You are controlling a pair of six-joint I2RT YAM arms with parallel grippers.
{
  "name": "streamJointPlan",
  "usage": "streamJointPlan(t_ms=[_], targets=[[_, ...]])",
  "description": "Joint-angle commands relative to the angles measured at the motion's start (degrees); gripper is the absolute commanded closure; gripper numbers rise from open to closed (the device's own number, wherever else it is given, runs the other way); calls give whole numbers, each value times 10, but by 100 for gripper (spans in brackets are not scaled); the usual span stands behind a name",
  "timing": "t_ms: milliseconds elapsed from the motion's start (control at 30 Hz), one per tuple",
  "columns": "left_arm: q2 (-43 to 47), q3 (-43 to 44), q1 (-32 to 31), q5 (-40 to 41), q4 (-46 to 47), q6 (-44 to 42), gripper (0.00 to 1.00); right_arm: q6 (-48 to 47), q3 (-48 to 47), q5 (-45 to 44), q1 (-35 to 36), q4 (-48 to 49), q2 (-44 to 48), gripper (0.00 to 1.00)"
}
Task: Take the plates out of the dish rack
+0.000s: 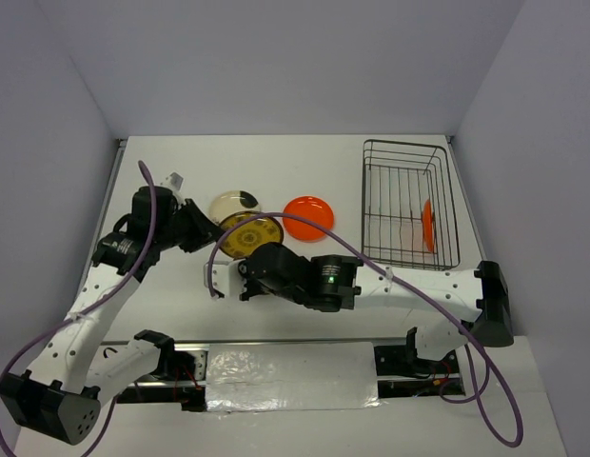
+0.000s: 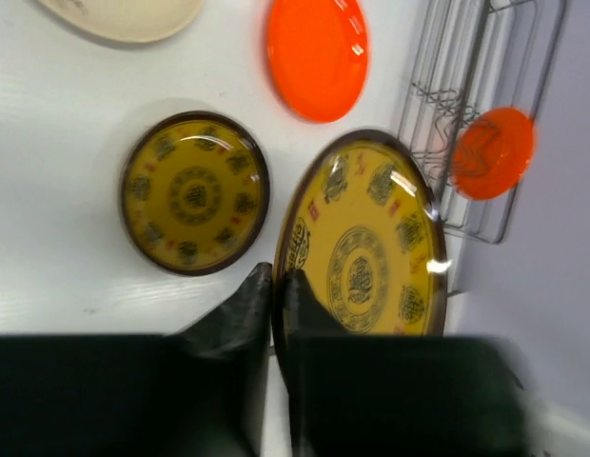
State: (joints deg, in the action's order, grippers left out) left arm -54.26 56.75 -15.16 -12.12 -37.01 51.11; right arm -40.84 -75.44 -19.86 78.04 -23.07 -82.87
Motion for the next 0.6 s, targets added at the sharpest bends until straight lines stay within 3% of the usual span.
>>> streamJointPlan(t_ms=[0,100,167,200,233,300,367,400,533,567], targets=[[5,-14,-1,-12,44,-10,100,5,-2,6,4,61,21,100],[4,-31,-1,-12,66,-10,100,23,35,18,4,99,24,99],[9,-62,-1,-9,103,-11,100,51,71,10,3,156,39,69],[12,-77,-1,-5,119,-8,100,64,118,-3,1,178,48,43],[18,-108,0,-4,154,-8,100,94,144,-11,-2,219,73,1],[25,-141,0,1,196,-3,100,135,213,-38,-9,254,108,0],[32,-193,-1,5,247,1,100,257,245,-101,-24,270,168,0],[31,-208,-1,7,289,10,100,311,250,-136,-38,246,186,0],[-10,-252,-2,13,364,14,100,526,269,-111,-139,155,312,0],[-22,-255,-4,10,385,15,100,561,267,-101,-197,105,331,0]])
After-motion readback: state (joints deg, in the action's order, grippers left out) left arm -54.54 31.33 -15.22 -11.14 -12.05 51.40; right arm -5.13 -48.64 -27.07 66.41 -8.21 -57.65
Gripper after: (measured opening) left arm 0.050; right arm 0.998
